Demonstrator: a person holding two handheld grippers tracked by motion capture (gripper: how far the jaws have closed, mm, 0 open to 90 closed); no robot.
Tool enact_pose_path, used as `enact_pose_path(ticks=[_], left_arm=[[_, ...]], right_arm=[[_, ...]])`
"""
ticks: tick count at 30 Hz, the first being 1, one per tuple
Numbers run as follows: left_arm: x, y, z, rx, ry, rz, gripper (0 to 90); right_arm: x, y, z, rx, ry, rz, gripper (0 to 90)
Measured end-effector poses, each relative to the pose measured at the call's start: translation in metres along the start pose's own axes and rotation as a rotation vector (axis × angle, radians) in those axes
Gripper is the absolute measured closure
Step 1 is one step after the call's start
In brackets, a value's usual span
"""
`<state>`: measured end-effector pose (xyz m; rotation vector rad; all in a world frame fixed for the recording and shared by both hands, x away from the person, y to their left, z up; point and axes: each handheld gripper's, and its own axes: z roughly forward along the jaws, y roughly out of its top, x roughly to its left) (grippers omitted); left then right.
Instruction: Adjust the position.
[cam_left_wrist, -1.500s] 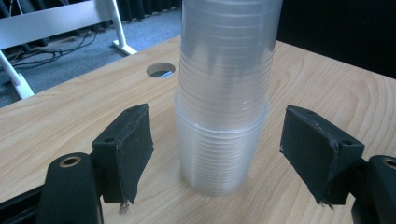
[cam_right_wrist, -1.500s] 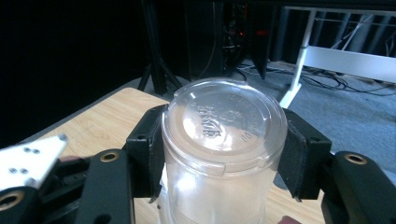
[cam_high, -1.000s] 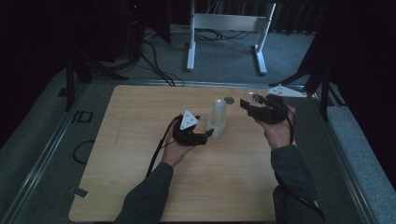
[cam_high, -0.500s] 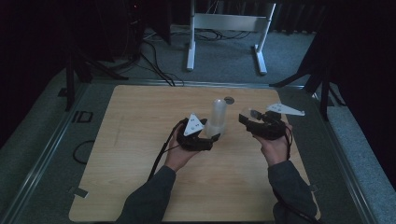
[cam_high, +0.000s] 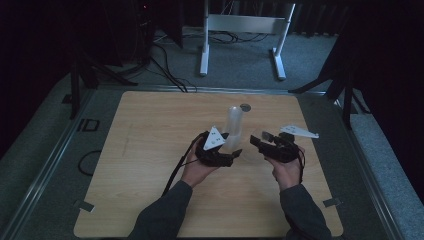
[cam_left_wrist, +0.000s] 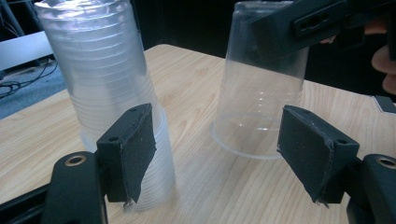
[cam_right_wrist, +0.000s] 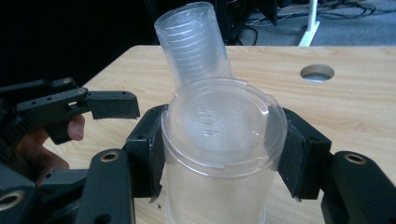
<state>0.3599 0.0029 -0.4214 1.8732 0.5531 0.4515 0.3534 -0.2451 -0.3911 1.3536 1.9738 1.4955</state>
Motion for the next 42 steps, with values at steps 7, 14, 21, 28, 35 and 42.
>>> enact_pose_path(ticks=[7,14,21,28,35,42], left_arm=[[-0.004,-0.001,0.003,-0.001,-0.01,0.001,26.0],[-0.009,-0.001,0.009,0.005,-0.027,0.005,23.4],[-0.014,-0.002,0.013,0.005,-0.037,0.015,22.7],[-0.015,-0.002,0.014,0.004,-0.04,0.014,22.7],[-0.014,-0.003,0.016,0.013,-0.043,-0.001,20.6],[-0.016,-0.005,0.02,0.019,-0.051,0.0,17.8]], right_arm=[[-0.008,-0.009,0.002,-0.017,0.033,0.099,41.1],[-0.01,-0.017,0.005,-0.005,0.054,0.14,41.1],[-0.009,-0.023,0.007,-0.009,0.07,0.169,41.1],[-0.009,-0.027,0.005,-0.025,0.073,0.195,41.2],[-0.01,-0.033,0.006,-0.051,0.072,0.235,41.2],[-0.01,-0.035,0.006,-0.066,0.093,0.274,41.3]])
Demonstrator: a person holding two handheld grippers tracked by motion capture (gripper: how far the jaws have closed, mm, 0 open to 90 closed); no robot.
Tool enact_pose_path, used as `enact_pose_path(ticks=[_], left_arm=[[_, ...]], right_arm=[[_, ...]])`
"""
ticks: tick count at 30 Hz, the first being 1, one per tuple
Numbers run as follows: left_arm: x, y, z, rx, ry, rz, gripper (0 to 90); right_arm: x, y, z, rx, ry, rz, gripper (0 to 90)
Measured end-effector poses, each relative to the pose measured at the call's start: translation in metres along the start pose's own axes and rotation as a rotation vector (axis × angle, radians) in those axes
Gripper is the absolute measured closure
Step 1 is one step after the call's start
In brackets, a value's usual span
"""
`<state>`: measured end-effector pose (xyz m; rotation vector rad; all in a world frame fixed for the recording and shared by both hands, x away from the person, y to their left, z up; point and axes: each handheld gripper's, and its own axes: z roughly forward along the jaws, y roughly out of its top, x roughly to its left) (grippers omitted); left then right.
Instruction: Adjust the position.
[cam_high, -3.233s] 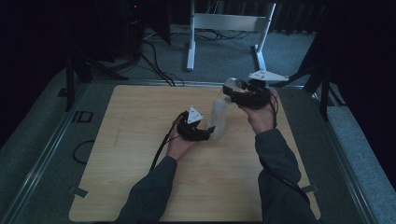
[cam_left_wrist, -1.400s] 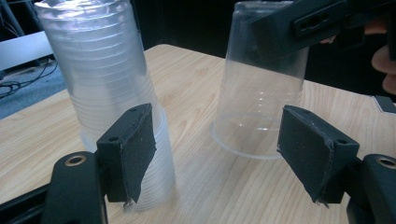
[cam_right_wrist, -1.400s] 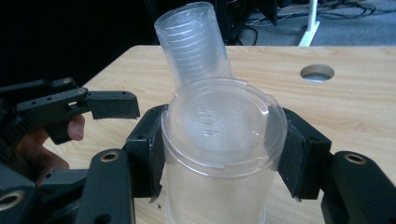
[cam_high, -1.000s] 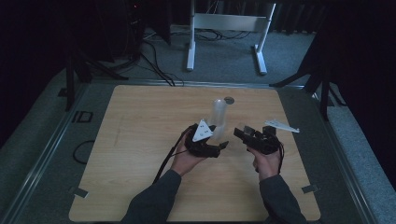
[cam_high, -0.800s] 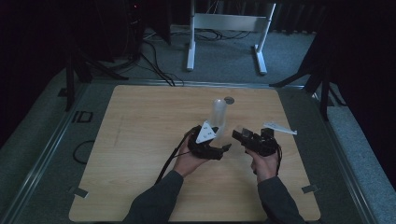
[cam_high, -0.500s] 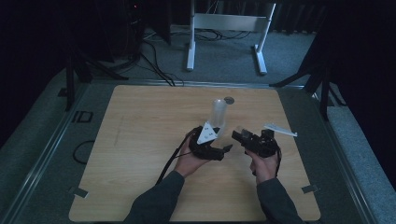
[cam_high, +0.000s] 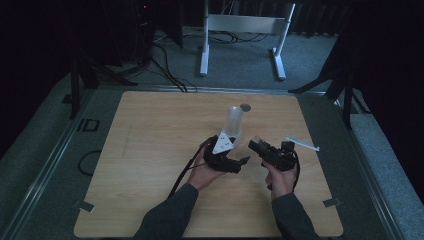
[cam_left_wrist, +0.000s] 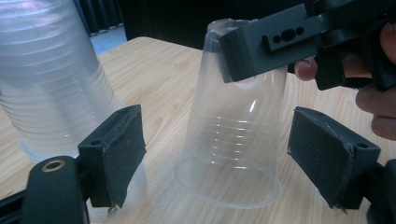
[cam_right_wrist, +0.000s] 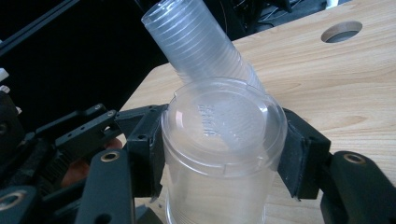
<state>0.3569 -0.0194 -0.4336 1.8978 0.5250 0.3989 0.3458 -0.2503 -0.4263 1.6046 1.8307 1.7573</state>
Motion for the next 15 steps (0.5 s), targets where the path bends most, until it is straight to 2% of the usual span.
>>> enact_pose_path(ticks=[11,15], left_arm=[[-0.0025,-0.0023,0.0074,0.001,-0.02,0.005,15.3],[-0.0041,-0.0031,0.0092,0.002,-0.031,0.013,15.2]], right_arm=[[-0.0026,-0.0003,0.0007,-0.003,0.081,0.093,41.3],[-0.0031,-0.0002,0.0008,-0.001,0.094,0.109,41.3]])
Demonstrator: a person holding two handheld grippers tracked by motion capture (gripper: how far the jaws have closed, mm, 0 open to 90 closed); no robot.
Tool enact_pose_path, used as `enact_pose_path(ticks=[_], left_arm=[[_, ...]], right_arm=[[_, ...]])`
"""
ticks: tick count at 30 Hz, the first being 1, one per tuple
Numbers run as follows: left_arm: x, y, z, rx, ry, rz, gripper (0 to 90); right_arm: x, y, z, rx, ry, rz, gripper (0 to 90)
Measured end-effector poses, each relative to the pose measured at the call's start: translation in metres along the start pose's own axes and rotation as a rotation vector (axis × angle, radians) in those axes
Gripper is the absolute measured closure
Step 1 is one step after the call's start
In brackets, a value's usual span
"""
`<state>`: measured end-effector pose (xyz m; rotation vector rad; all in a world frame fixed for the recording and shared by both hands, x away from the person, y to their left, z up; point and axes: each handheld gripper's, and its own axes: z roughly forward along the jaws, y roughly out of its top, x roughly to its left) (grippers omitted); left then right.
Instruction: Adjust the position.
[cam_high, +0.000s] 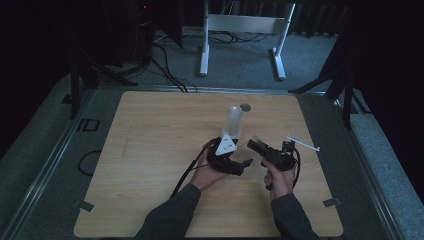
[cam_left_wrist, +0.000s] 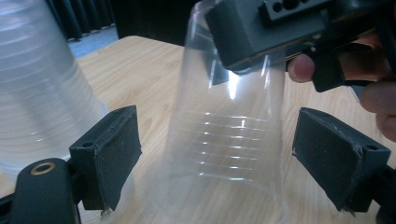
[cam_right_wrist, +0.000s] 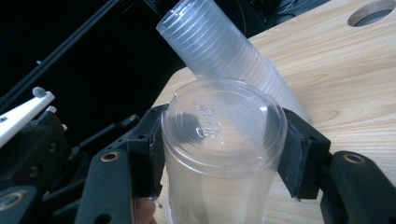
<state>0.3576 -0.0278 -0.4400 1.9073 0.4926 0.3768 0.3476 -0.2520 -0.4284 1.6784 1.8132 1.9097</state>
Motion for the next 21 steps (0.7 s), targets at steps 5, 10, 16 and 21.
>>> enact_pose_path(ticks=[5,10,16,21], left_arm=[[-0.0015,-0.0026,0.0041,0.001,-0.003,0.003,15.2],[-0.0015,-0.0045,0.0053,-0.007,-0.01,-0.003,16.2],[-0.0018,-0.0062,0.0066,-0.009,-0.019,-0.004,19.6],[-0.0025,-0.007,0.0073,-0.004,-0.024,0.001,20.7]], right_arm=[[-0.0008,0.0009,-0.0006,-0.006,0.024,0.025,41.3],[-0.0016,0.0018,-0.0024,-0.012,0.042,0.045,41.4],[-0.0036,0.0015,-0.003,-0.015,0.063,0.073,41.4],[-0.0049,0.0007,-0.0026,-0.013,0.078,0.09,41.5]])
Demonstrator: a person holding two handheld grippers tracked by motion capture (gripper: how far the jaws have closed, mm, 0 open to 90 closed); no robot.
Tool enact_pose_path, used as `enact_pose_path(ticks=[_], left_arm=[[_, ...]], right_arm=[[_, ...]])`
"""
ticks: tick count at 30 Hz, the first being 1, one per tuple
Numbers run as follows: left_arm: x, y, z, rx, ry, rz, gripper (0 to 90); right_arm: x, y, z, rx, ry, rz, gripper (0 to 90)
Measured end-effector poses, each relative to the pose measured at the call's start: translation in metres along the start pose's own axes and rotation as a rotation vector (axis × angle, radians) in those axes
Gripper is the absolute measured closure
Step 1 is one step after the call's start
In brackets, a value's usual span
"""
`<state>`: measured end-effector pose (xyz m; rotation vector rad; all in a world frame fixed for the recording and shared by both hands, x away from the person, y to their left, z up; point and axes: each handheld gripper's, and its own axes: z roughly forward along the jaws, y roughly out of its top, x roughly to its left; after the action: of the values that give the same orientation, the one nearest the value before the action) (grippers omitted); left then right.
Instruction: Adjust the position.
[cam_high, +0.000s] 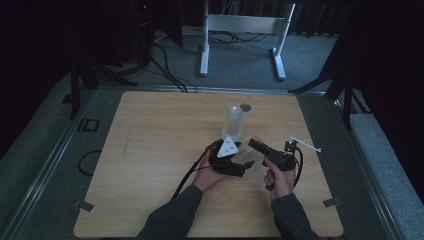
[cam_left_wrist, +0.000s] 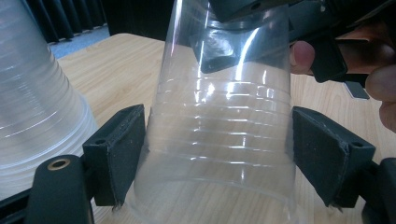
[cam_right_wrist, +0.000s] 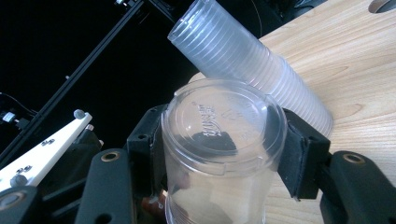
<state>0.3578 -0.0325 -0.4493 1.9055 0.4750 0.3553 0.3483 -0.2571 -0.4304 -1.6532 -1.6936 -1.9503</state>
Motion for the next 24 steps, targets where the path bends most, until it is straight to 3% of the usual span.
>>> enact_pose_path(ticks=[12,24], left_arm=[[-0.001,-0.0008,-0.0002,0.005,0.006,0.0,25.8],[-0.0022,-0.0001,-0.0006,0.006,0.004,0.016,27.9]], right_arm=[[-0.0019,0.0001,-0.0014,-0.001,0.005,0.005,41.3],[-0.0009,0.0014,-0.0015,0.014,-0.001,-0.021,36.5]])
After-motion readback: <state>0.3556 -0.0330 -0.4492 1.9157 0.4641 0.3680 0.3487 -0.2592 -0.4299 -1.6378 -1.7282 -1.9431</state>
